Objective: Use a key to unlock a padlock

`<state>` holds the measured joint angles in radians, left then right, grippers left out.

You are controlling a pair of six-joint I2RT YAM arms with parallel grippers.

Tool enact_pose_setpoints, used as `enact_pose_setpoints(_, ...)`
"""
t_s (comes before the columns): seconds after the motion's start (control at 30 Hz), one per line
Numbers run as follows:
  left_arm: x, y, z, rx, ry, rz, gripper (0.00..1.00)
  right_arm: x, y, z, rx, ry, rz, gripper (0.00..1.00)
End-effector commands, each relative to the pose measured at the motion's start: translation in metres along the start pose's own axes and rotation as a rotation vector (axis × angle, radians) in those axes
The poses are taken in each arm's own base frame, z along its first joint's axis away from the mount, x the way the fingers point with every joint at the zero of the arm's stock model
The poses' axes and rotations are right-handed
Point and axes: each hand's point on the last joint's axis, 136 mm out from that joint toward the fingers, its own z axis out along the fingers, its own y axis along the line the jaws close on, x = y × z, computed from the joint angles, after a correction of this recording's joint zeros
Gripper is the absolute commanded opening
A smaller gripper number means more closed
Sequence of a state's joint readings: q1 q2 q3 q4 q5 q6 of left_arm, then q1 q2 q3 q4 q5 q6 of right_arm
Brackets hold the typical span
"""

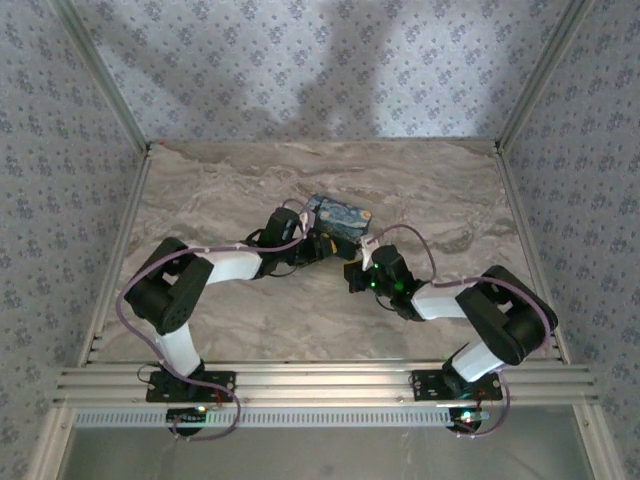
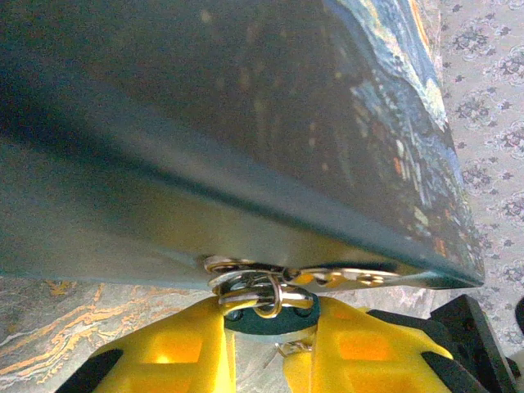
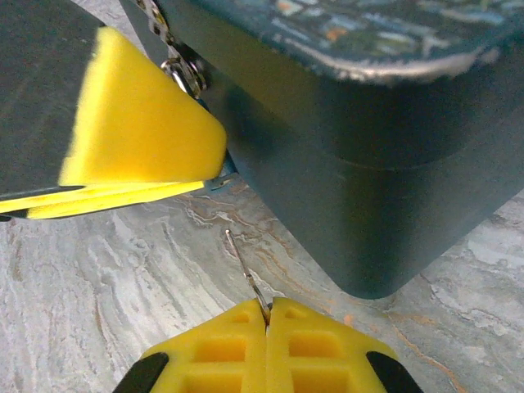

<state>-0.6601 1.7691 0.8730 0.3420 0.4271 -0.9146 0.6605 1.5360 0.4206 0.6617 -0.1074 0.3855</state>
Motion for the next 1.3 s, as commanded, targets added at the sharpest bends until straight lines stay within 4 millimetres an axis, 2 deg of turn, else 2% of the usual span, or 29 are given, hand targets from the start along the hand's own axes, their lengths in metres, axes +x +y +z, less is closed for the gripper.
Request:
enact_pose_setpoints(0.0,-0.009,-0.029,-0.005,0.068,-0.020,0.023,0.23,-0.015,0.000,0.005,0.005,-0.041,0.017,0.00)
enact_pose_setpoints(0.7,-0.008,-0.029,-0.003,0.068,-0.016,0.021,0.23,-0.024,0.001,0.014,-0.007,-0.050,0.035,0.00)
enact_pose_setpoints(1.27,-0.006,-0.026,-0.001,0.060,-0.009,0.013,0.22,-0.031,0.004,0.010,-0.031,-0.091,0.036,0.00)
